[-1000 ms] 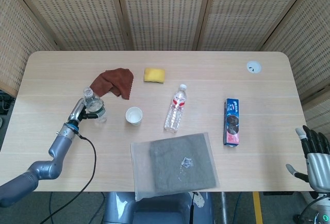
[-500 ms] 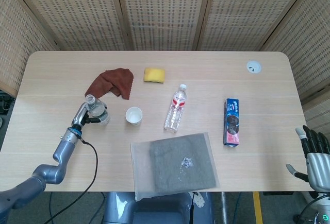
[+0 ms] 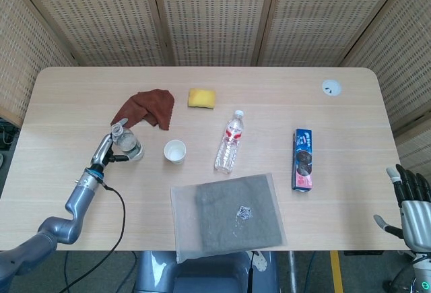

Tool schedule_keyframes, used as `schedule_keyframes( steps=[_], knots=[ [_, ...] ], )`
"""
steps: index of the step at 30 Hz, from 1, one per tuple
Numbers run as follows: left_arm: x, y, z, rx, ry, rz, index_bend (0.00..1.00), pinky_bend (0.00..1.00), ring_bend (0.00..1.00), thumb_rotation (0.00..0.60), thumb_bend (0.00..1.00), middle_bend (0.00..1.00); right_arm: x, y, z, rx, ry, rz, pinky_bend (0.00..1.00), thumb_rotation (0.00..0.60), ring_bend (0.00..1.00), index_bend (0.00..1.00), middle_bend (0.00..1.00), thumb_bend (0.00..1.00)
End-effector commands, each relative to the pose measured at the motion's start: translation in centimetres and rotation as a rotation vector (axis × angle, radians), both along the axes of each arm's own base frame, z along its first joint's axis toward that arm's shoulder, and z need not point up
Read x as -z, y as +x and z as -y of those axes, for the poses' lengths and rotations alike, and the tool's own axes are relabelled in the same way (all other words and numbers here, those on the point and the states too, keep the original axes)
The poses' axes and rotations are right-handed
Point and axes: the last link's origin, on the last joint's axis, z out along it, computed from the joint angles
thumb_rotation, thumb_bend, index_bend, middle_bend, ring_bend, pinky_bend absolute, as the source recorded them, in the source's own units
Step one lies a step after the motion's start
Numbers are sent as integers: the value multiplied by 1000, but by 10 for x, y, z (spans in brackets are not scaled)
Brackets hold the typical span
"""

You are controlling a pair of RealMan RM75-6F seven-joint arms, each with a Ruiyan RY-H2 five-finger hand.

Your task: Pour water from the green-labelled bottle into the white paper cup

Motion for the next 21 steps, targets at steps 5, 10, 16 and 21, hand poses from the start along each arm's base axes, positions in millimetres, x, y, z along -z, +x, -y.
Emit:
schedule_keyframes(
  steps=[5,10,16,21],
  knots=[
    [-18,-6,2,-3,7,15,0,0,0,600,258,0,-1,1,-2,-6,0,3,0,600,0,22,0,0],
    [-33,-12,7,-6,-10,18,0,0,0,600,231,0,0,3,-3,-9,3,3,0,600,0,22,0,0],
    [-62,-23,16,-1,-28,-31,0,0,0,600,186,0,2,5,-4,-16,12,0,0,600,0,22,0,0],
    [-101,-30,31,67,-13,-151,0,0,0,600,164,0,2,8,-6,-27,17,2,0,600,0,22,0,0]
  ],
)
